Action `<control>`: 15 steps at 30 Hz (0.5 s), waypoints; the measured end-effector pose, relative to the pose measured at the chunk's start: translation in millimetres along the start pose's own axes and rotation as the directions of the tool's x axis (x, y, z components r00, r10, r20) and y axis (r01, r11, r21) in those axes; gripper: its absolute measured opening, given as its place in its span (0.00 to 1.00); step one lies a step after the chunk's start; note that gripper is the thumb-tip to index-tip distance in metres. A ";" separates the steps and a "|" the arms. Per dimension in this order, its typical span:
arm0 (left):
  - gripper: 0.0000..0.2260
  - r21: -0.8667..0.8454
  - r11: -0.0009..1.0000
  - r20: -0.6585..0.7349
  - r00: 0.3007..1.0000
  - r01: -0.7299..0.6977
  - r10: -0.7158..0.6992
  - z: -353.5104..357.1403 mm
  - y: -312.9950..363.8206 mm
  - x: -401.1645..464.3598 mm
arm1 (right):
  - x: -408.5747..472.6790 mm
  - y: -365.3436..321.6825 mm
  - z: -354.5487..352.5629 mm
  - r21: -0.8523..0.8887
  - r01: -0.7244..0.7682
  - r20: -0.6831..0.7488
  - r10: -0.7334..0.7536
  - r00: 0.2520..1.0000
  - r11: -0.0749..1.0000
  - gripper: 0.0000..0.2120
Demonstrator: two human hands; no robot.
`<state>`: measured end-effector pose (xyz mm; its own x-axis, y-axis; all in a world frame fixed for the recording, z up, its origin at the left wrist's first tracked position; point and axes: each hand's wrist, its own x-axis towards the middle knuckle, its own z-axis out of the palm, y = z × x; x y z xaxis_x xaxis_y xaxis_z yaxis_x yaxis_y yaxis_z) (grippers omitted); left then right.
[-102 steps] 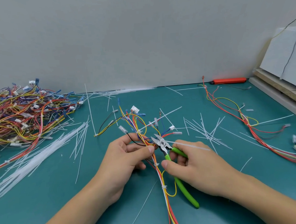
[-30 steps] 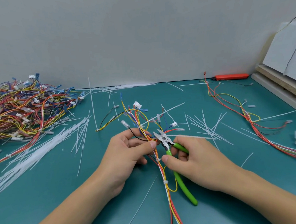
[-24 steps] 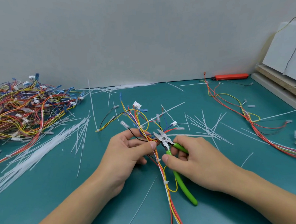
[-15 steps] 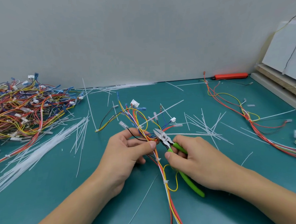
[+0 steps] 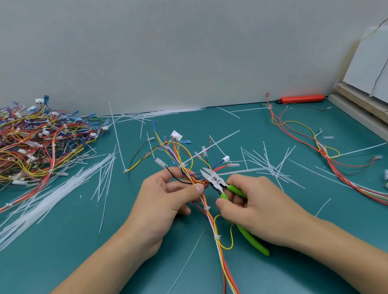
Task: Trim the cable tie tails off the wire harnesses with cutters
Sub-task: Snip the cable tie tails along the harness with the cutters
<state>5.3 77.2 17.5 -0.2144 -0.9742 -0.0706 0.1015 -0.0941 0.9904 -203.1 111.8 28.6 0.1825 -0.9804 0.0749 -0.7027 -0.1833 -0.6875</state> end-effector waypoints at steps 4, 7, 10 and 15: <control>0.13 0.010 1.000 0.004 1.000 -0.007 0.007 0.5 0.3 -0.9 | -3.1 0.1 -0.2 -0.024 0.023 -0.001 -0.023 1.000 0.999 0.19; 0.11 0.004 1.000 0.002 1.000 -0.009 0.009 0.8 1.3 -1.7 | -4.0 0.1 0.7 -0.050 0.016 -0.014 -0.016 1.000 0.999 0.22; 0.10 0.006 1.000 0.000 1.000 -0.010 0.010 1.4 1.5 -1.9 | -3.7 0.2 0.2 -0.051 0.008 -0.012 -0.009 1.000 0.999 0.24; 0.11 0.011 1.000 -0.001 1.000 -0.004 0.004 1.2 0.8 -1.2 | -4.6 -1.1 0.4 -0.056 0.005 0.008 -0.005 1.000 0.998 0.25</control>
<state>4.5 78.5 18.5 -0.2131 -0.9748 -0.0667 0.0921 -0.0881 0.9918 -202.9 116.6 28.7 0.1910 -0.9789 0.0724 -0.7393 -0.1920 -0.6455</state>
